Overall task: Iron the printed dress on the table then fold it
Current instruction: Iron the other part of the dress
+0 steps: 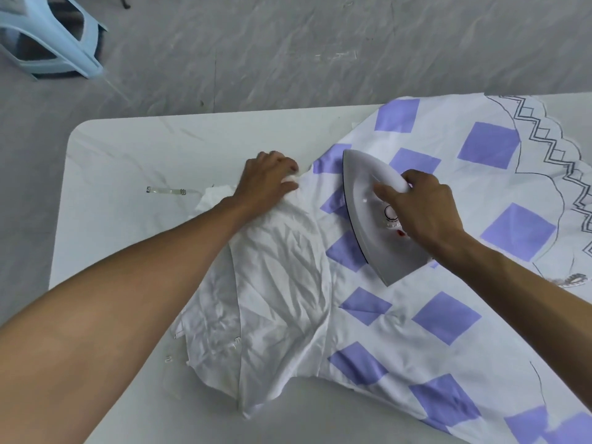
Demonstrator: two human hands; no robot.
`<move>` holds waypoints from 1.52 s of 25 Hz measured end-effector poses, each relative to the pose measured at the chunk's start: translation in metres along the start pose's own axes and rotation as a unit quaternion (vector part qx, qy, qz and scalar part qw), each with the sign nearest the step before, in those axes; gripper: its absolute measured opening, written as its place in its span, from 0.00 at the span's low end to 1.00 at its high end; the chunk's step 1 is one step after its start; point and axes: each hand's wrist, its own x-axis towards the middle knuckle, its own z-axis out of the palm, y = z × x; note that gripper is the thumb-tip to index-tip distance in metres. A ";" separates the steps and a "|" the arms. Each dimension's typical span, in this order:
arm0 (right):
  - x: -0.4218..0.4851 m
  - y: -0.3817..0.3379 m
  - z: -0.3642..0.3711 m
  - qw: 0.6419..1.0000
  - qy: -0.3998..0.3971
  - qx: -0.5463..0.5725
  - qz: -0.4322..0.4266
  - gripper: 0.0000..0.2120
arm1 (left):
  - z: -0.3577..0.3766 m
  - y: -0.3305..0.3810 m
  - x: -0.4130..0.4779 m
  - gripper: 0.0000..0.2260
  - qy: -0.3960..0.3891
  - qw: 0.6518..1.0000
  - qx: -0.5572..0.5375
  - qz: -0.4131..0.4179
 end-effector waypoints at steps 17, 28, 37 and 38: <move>-0.040 -0.078 0.094 0.983 -0.069 -0.132 -0.103 0.16 | 0.021 -0.095 -0.147 0.35 0.037 0.989 0.068 -0.126; -0.043 -0.107 0.156 0.946 -0.082 -0.196 -0.246 0.17 | 0.035 -0.105 -0.136 0.38 -0.020 0.981 -0.015 -0.193; -0.036 -0.103 0.174 0.916 -0.059 -0.296 -0.262 0.17 | 0.039 -0.110 -0.134 0.37 -0.030 0.980 -0.029 -0.193; -0.035 -0.102 0.173 0.918 -0.059 -0.296 -0.256 0.16 | 0.039 -0.109 -0.135 0.37 -0.023 0.981 -0.032 -0.191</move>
